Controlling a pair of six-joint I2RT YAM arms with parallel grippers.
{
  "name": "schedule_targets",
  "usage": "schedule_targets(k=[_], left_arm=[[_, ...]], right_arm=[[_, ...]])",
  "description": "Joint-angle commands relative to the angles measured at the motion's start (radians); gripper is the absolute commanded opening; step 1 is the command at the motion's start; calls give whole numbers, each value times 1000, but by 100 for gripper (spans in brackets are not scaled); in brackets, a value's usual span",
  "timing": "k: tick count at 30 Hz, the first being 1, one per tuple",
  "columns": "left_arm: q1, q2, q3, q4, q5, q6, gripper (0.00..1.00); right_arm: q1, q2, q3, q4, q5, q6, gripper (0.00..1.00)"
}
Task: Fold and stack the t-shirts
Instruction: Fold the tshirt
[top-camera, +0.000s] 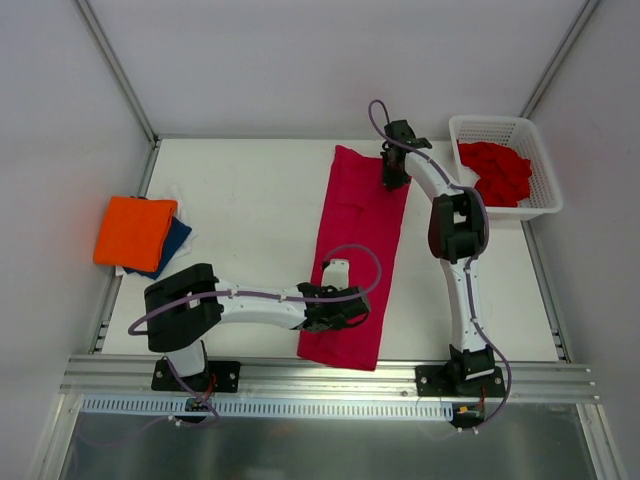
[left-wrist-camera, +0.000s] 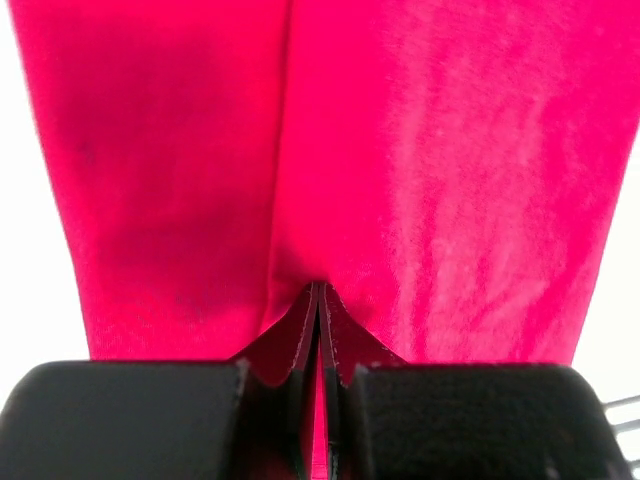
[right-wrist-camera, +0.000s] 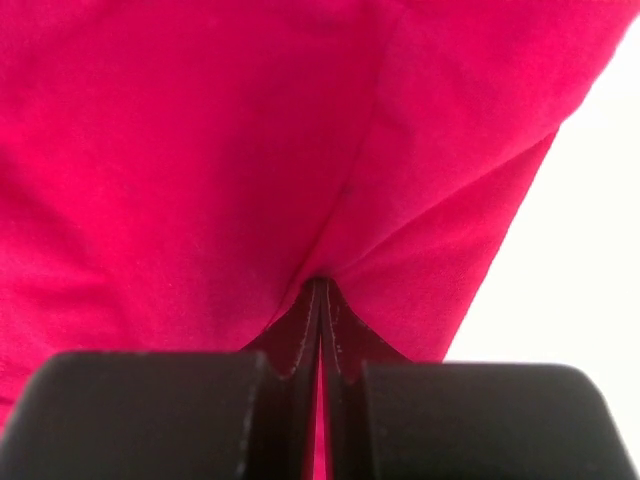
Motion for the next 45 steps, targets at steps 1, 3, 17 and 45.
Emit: schedule_targets(k=[1, 3, 17, 45], left_arm=[[-9, 69, -4, 48, 130, -40, 0], [-13, 78, 19, 55, 139, -40, 0], [-35, 118, 96, 64, 138, -9, 0], [174, -511, -80, -53, -154, 186, 97]], right_arm=[[14, 45, 81, -44, -97, 27, 1], [13, 59, 102, -41, -125, 35, 1], [16, 104, 148, 64, -392, 38, 1], [115, -1111, -877, 31, 67, 115, 61]])
